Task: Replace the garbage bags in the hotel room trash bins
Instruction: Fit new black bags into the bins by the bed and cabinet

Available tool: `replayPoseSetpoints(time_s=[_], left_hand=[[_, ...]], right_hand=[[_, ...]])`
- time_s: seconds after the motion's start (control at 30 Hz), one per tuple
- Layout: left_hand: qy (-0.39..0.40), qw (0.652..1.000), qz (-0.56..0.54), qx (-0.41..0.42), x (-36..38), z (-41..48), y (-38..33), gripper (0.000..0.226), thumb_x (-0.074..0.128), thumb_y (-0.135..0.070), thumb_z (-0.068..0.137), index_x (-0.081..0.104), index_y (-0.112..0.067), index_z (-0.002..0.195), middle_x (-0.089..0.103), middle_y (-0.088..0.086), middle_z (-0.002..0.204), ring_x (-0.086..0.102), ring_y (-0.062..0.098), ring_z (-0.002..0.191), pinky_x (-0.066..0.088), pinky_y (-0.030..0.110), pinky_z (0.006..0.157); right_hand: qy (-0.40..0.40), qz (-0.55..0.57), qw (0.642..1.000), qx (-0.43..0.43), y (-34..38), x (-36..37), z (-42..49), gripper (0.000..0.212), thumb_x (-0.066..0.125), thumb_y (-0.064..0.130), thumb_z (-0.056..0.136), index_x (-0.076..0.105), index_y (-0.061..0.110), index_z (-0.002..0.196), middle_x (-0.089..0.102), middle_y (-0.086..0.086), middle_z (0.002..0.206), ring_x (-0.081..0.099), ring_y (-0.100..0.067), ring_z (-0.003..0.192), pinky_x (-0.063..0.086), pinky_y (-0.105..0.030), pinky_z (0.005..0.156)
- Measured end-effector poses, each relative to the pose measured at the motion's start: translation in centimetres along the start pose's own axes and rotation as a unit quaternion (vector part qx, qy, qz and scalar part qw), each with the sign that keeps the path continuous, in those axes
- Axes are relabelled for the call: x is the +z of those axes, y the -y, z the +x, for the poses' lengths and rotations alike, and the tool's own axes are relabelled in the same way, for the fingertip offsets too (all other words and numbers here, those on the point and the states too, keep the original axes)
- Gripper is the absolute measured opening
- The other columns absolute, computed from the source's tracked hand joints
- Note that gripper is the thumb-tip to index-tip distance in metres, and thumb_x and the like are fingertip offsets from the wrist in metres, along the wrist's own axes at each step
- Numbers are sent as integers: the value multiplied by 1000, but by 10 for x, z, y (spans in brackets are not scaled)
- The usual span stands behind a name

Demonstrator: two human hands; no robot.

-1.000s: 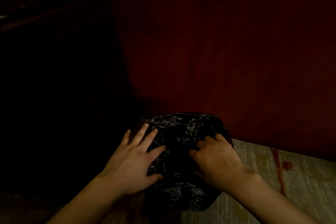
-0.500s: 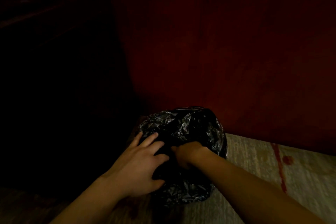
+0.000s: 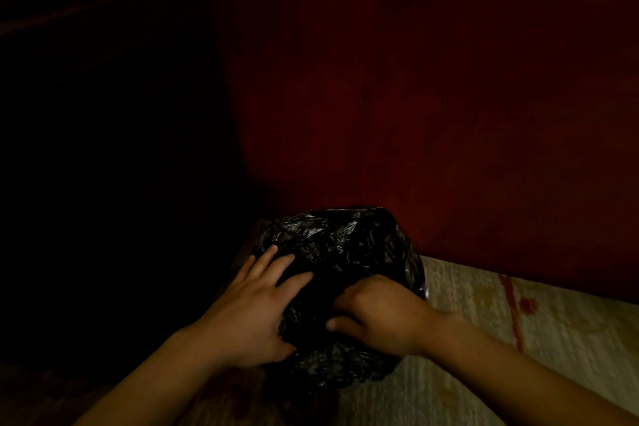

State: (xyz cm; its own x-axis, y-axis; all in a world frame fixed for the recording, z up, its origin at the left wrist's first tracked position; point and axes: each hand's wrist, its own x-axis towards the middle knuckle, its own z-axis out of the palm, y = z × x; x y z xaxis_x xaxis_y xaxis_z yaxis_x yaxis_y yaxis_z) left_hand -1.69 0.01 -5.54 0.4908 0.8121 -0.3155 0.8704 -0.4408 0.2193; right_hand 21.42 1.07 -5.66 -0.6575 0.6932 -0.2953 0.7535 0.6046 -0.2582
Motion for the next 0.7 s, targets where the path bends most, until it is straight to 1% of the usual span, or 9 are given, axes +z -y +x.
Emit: replayPoseSetpoints(time_s=[0.1, 0.2, 0.27, 0.33, 0.4, 0.47, 0.6, 0.67, 0.7], left_hand=[[5, 1000, -9, -5, 3, 2, 2, 110, 65, -68, 74, -5, -42, 154, -19, -6, 163, -33, 16, 145, -19, 37, 116], [14, 1000, -9, -15, 4, 4, 2, 113, 67, -67, 72, -6, -42, 154, -20, -7, 163, -34, 16, 145, -20, 40, 117], [19, 1000, -10, -20, 4, 5, 1, 116, 70, -66, 72, -8, -42, 154, -22, -7, 162, -34, 17, 144, -19, 39, 116], [23, 999, -1, -26, 3, 5, -2, 119, 72, -66, 71, -10, -43, 153, -25, -7, 161, -37, 19, 143, -18, 40, 117], [29, 999, 22, -37, 5, 4, -5, 121, 75, -63, 71, -13, -43, 152, -30, -7, 160, -40, 22, 142, -17, 43, 118], [31, 997, 41, -49, 8, 2, -6, 123, 75, -59, 72, -16, -43, 152, -33, -7, 159, -42, 24, 141, -15, 45, 119], [47, 996, 21, -70, 17, -1, -5, 127, 79, -54, 72, -21, -43, 150, -34, -7, 158, -40, 22, 141, -7, 44, 121], [61, 995, 23, -74, 18, -1, -6, 130, 80, -54, 71, -24, -45, 149, -36, -7, 157, -40, 23, 141, -8, 47, 121], [70, 995, 26, -69, 15, -2, -5, 131, 80, -53, 70, -25, -46, 148, -38, -9, 156, -41, 23, 141, -10, 49, 121]], right_hand=[[-27, -36, 998, -38, -8, 12, -39, 64, 26, 75, 94, 67, 30, 113, 63, 9, 106, 53, -12, 105, 31, -28, 104], [-97, -51, 991, -81, -15, 21, -63, 39, 45, 66, 95, 69, 36, 99, 60, 16, 99, 54, -8, 100, 38, -30, 106], [-144, -37, 983, -107, -17, 25, -65, 18, 56, 45, 95, 65, 32, 87, 58, 14, 91, 53, -11, 90, 52, -33, 86], [-186, -43, 974, -120, -18, 23, -66, 16, 61, 37, 93, 60, 28, 80, 56, 11, 85, 52, -14, 82, 47, -34, 68], [-212, -64, 967, -123, -18, 21, -73, 20, 62, 35, 92, 57, 26, 75, 55, 10, 79, 49, -13, 75, 41, -31, 62], [-177, -67, 973, -133, -19, 24, -82, 20, 58, 33, 94, 56, 27, 75, 54, 11, 77, 48, -12, 71, 41, -29, 61], [8, -16, 998, -63, -32, 40, -89, 22, 48, 41, 94, 66, 28, 91, 62, 11, 94, 56, -10, 90, 50, -30, 75], [-56, 53, 997, -2, -36, 39, -94, 23, 53, 42, 91, 65, 25, 80, 61, 10, 78, 56, -7, 73, 48, -29, 65], [-154, 99, 983, 18, -37, 36, -96, 24, 57, 40, 90, 61, 25, 72, 56, 9, 69, 52, -7, 62, 44, -28, 57]])
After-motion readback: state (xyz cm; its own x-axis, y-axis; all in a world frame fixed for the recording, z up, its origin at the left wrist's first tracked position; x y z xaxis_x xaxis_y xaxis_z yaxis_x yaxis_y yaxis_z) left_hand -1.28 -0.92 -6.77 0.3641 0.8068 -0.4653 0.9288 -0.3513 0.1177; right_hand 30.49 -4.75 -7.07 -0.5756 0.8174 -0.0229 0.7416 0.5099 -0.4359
